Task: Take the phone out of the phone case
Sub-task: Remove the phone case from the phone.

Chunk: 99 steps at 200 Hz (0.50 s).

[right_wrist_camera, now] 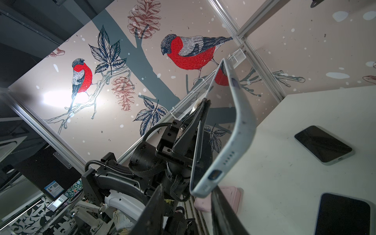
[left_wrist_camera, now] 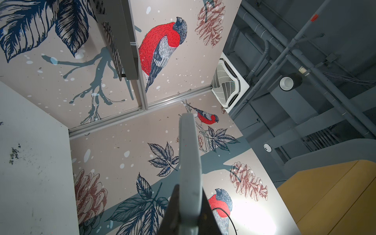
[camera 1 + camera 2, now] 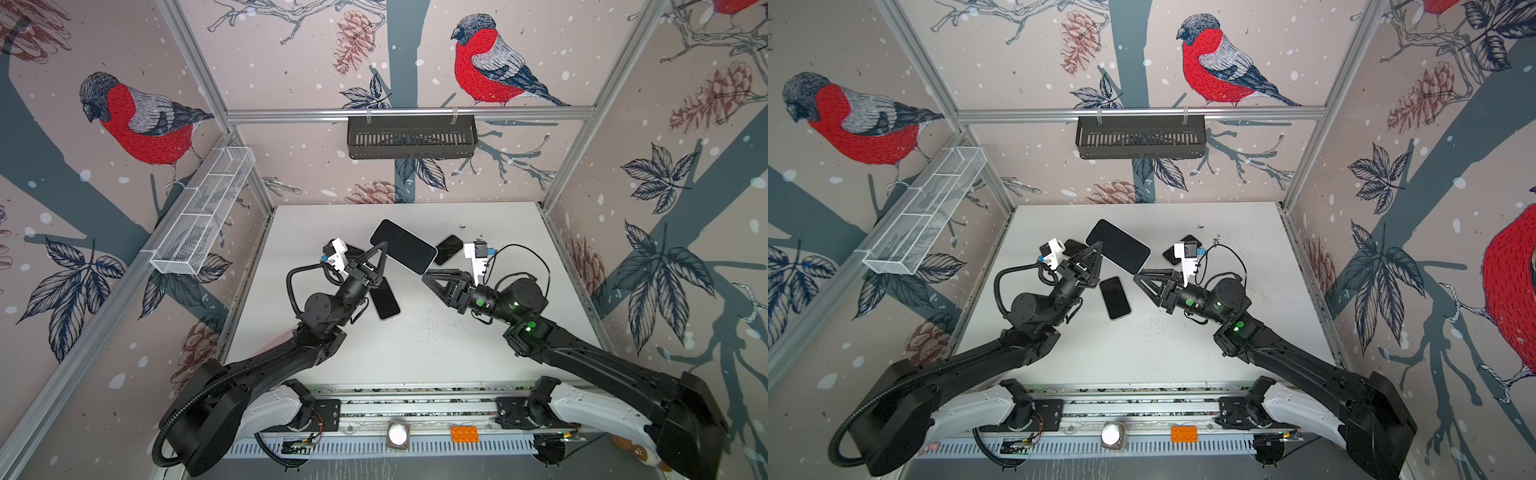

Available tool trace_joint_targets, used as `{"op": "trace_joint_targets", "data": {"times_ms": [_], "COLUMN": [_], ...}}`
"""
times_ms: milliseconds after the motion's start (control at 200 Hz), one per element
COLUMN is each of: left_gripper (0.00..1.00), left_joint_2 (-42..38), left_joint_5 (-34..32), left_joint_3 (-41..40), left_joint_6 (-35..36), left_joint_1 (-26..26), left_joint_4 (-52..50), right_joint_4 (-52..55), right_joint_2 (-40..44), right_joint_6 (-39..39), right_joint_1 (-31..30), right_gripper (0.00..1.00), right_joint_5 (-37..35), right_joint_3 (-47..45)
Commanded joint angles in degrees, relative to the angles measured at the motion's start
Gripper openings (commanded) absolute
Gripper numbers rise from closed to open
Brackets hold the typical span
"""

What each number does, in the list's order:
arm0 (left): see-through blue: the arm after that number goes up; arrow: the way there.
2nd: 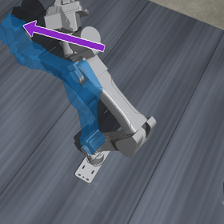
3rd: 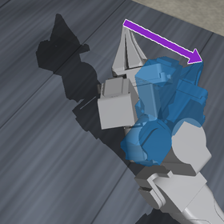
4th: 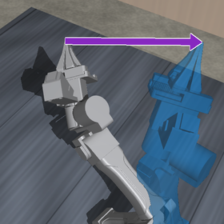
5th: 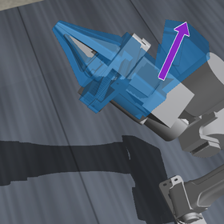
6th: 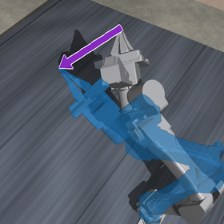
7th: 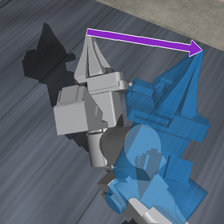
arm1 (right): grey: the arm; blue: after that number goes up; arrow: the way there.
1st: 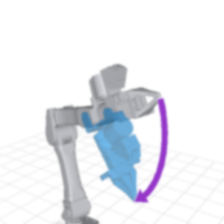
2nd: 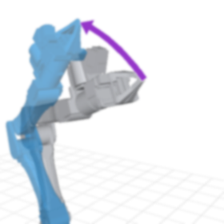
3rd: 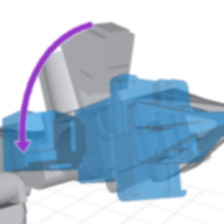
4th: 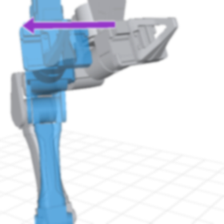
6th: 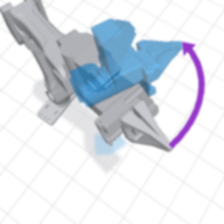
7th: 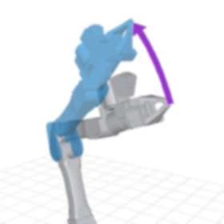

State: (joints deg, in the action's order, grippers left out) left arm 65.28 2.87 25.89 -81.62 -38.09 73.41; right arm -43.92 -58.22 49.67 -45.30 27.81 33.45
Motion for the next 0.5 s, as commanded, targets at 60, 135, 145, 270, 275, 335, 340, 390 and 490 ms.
{"op": "trace_joint_targets", "data": {"times_ms": [60, 135, 145, 270, 275, 335, 340, 390, 490], "left_gripper": [0.0, 0.0, 0.0, 0.0, 0.0, 0.0, 0.0, 0.0, 0.0], "left_joint_2": [0.4, 0.7, 0.8, 1.3, 1.4, 1.6, 1.6, 1.9, 2.4], "left_joint_5": [-0.2, -0.2, -0.2, 0.0, 0.0, 0.2, 0.2, 0.5, 0.6], "left_joint_3": [0.2, 0.2, 0.2, 0.1, 0.2, 0.2, 0.3, 0.4, 0.4], "left_joint_6": [-0.2, -0.3, -0.3, -0.3, -0.4, -0.3, -0.3, -0.2, -0.2], "left_joint_1": [-0.2, -0.3, -0.3, -0.4, -0.4, -0.5, -0.5, -0.6, -0.7], "left_joint_4": [6.1, 6.2, 6.2, 6.8, 6.8, 7.0, 7.0, 7.3, 7.7], "right_joint_4": [-5.0, -5.0, -5.1, -4.8, -4.8, -4.6, -4.6, -4.5, -4.5], "right_joint_2": [-0.6, -0.7, -0.8, -0.6, -0.6, -0.7, -0.7, -0.8, -0.8], "right_joint_6": [1.0, 0.9, 0.9, 0.7, 0.7, 0.5, 0.5, 0.4, 0.2], "right_joint_1": [-0.1, -0.1, -0.1, 0.1, 0.1, 0.1, 0.1, 0.2, 0.5], "right_gripper": [0.35, 0.33, 0.32, 0.24, 0.23, 0.2, 0.2, 0.16, 0.13], "right_joint_5": [1.5, 1.4, 1.4, 1.5, 1.5, 1.5, 1.5, 1.5, 1.7], "right_joint_3": [-0.1, -0.2, -0.2, -0.1, -0.1, -0.1, -0.1, -0.1, -0.3]}}
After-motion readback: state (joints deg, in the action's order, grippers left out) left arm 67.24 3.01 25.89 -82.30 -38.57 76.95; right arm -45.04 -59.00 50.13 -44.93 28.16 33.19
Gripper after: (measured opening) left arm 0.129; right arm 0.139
